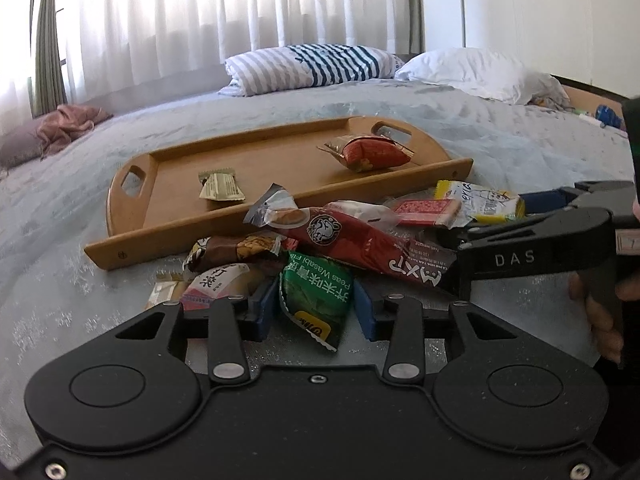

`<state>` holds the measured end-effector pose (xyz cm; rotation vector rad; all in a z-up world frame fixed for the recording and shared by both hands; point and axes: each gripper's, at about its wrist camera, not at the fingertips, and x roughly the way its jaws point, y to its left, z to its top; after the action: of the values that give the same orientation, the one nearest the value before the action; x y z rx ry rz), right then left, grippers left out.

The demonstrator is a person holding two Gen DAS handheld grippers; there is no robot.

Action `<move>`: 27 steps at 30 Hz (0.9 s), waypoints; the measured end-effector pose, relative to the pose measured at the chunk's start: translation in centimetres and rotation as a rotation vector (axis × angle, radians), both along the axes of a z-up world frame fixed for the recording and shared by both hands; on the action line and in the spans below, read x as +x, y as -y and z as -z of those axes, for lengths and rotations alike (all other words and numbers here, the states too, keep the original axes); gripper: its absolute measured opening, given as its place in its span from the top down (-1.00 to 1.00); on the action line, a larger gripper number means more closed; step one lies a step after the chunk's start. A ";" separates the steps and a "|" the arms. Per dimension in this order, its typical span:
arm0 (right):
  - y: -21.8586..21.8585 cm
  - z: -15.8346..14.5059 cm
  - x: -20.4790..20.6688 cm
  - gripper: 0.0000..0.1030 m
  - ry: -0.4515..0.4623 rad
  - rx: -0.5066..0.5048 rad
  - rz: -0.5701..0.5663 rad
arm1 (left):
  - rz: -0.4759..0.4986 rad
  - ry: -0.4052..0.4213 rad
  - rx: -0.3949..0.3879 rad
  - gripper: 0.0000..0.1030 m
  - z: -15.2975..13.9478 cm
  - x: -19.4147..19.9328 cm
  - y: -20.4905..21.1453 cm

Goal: Organize snacks
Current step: 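Grasp the green packet with the left gripper while the right gripper grasps the yellow biscuit pack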

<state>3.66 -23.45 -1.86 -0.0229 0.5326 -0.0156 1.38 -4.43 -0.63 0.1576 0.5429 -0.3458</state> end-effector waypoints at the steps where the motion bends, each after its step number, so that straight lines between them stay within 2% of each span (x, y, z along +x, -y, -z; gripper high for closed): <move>1: 0.0 0.0 0.0 -0.96 0.001 -0.002 -0.004 | -0.006 -0.007 -0.004 0.24 -0.1 0.1 0.0; 8: 0.2 0.3 -0.2 -0.86 0.014 0.012 -0.033 | -0.017 -0.016 -0.004 0.26 -0.4 0.4 0.2; 13: 0.0 -0.1 -0.7 -0.53 0.021 -0.003 -0.033 | -0.016 -0.011 0.006 0.35 -0.7 0.3 0.3; 15: -0.1 -0.3 -1.0 -0.48 0.020 -0.005 -0.029 | -0.016 -0.004 0.014 0.36 -0.8 -0.1 0.3; 20: -0.5 -1.1 -1.2 -0.42 0.017 -0.040 -0.011 | -0.027 0.003 0.019 0.36 -1.2 -0.7 0.0; 26: -0.5 -2.0 -1.7 -0.32 0.042 -0.093 0.024 | -0.059 0.011 -0.019 0.36 -2.2 -1.1 -0.8; 27: -0.4 -2.1 -1.7 -0.17 0.046 -0.091 0.031 | -0.065 0.012 -0.028 0.36 -2.4 -1.1 -1.0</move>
<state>1.93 -23.10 0.22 -0.1030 0.4859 -0.0702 0.27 -3.45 1.80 0.1147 0.5296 -0.2894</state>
